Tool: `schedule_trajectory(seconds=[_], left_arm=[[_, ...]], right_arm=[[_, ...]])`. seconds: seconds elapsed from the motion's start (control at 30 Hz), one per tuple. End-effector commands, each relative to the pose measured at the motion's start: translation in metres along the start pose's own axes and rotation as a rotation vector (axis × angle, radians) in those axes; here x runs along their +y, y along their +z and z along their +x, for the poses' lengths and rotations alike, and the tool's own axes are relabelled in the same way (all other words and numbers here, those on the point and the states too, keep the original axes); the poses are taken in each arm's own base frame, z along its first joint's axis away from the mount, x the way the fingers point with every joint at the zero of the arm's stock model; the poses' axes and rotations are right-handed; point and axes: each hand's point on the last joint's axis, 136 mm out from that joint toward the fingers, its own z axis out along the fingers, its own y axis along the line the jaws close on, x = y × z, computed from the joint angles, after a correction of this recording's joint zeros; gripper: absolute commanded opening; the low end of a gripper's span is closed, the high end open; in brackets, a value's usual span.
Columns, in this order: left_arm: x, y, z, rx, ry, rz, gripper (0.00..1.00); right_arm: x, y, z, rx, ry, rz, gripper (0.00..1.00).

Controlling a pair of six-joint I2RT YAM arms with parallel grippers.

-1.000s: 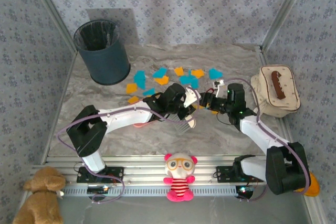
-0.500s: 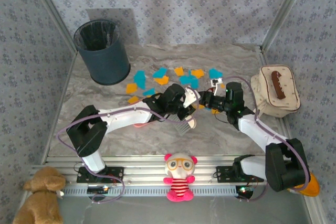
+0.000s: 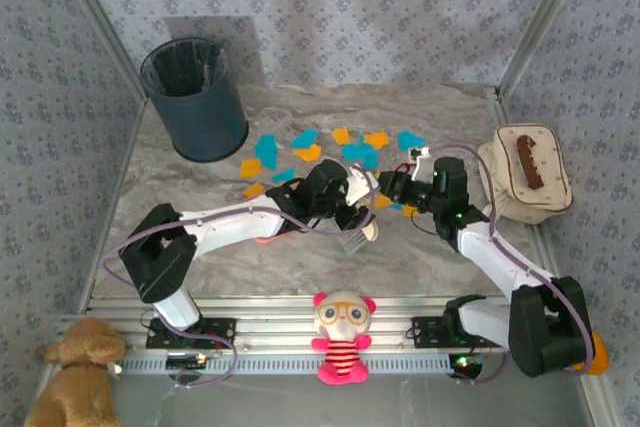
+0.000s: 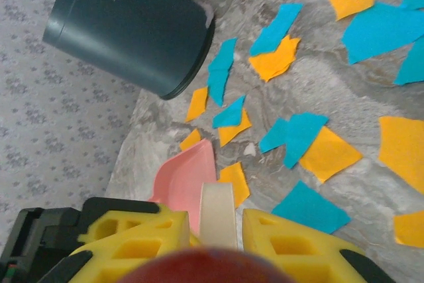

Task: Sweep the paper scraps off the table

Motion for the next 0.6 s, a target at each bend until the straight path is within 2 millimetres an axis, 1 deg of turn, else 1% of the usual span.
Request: schedule_trajectory(seconds=[0.0, 0.07, 0.17, 0.2, 0.3, 0.43, 0.57], left_arm=[[0.015, -0.025, -0.013, -0.045, -0.032, -0.027, 0.61], [0.029, -0.036, -0.007, -0.023, -0.066, -0.056, 0.61], [0.051, -0.054, 0.008, 0.050, -0.107, -0.115, 0.62], [0.054, -0.059, 0.013, 0.078, -0.101, -0.119, 0.62], [0.069, -0.074, 0.038, 0.192, -0.056, -0.170, 0.62], [0.083, -0.095, 0.069, 0.352, -0.043, -0.207, 0.61], [0.087, -0.113, 0.095, 0.493, -0.037, -0.201, 0.62]], right_arm=[[-0.006, -0.014, -0.019, -0.075, -0.031, 0.076, 0.00], [-0.011, -0.022, -0.024, -0.100, -0.020, 0.115, 0.00], [-0.017, -0.034, -0.032, -0.133, -0.053, 0.171, 0.00], [-0.018, -0.038, -0.034, -0.142, -0.055, 0.187, 0.00], [-0.020, -0.048, -0.039, -0.156, -0.069, 0.220, 0.00], [-0.025, -0.061, -0.044, -0.177, -0.079, 0.283, 0.00], [-0.026, -0.072, -0.049, -0.199, -0.089, 0.318, 0.00]])
